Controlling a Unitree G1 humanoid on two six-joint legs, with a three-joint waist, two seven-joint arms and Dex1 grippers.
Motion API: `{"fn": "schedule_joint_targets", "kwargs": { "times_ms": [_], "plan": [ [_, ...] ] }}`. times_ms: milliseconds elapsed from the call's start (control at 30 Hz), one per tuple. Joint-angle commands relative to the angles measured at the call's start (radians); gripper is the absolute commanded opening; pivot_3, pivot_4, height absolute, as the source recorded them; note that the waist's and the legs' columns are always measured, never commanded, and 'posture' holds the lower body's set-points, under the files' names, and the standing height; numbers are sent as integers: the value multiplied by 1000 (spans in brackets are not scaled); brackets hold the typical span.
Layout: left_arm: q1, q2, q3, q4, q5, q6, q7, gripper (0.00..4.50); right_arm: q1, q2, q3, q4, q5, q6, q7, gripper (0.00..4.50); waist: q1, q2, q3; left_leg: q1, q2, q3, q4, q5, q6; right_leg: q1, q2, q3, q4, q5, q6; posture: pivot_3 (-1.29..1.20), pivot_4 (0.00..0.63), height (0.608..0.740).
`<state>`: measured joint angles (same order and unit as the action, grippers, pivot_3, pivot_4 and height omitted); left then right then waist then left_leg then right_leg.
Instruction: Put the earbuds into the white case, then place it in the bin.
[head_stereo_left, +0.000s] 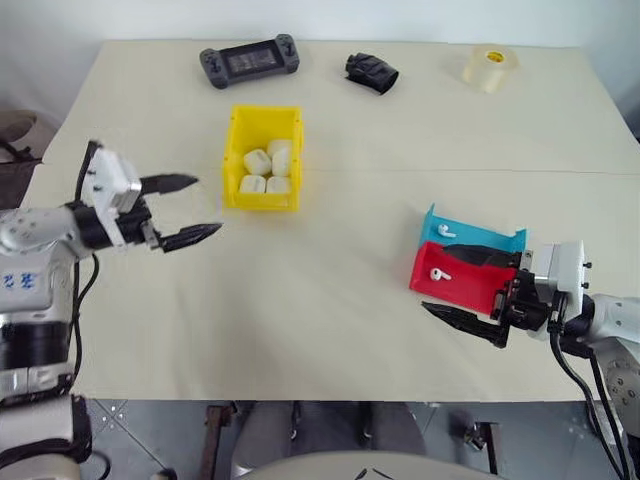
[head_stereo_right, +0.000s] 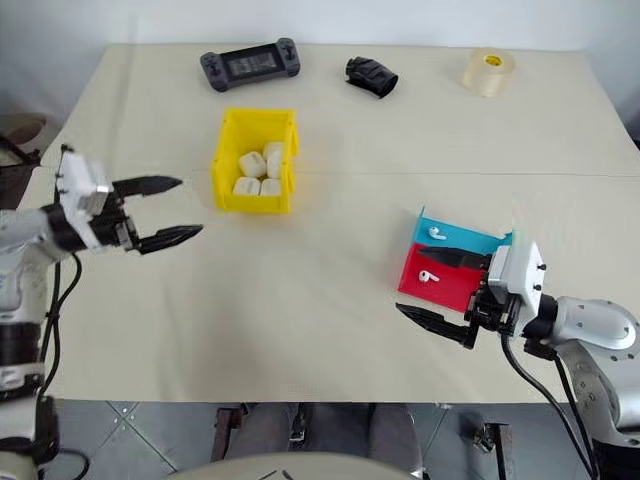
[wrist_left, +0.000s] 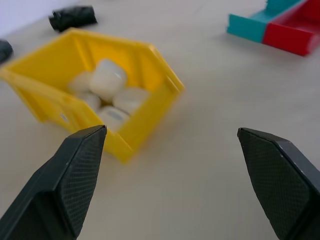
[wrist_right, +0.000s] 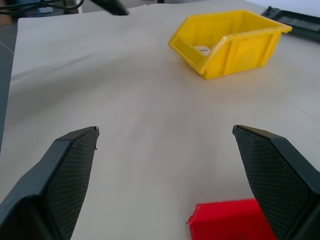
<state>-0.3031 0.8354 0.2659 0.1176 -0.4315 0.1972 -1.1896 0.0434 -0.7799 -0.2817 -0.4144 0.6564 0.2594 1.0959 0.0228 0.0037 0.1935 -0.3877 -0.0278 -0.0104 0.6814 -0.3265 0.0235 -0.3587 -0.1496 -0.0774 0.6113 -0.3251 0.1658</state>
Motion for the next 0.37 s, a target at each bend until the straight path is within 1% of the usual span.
{"fn": "schedule_joint_targets", "kwargs": {
  "times_ms": [33,200,267,367],
  "plan": [
    [137,17,60,-115,-52,9,-36,4462,-14,-21,-28,35,-2,-29,35,4500,1,0,0,0,0,0,-1,0,0,0,0,0,0,0,0,0,150,740],
    [190,-42,66,-217,8,-65,106,4462,-28,-21,-36,68,-13,-34,41,4500,9,0,0,-1,0,-3,0,0,-1,1,0,-1,-1,0,-1,0,150,740],
    [194,-70,64,-253,1,-58,155,4462,-23,-12,-46,83,-20,-41,29,4500,4,0,0,-1,0,-3,0,0,-1,1,0,-1,-1,0,-1,0,150,740],
    [204,-81,58,-284,11,-54,198,4462,-13,3,-57,90,-24,-44,5,4500,1,0,0,-1,0,-2,-1,0,-1,0,0,0,-1,0,-1,0,150,740]
  ]
}}
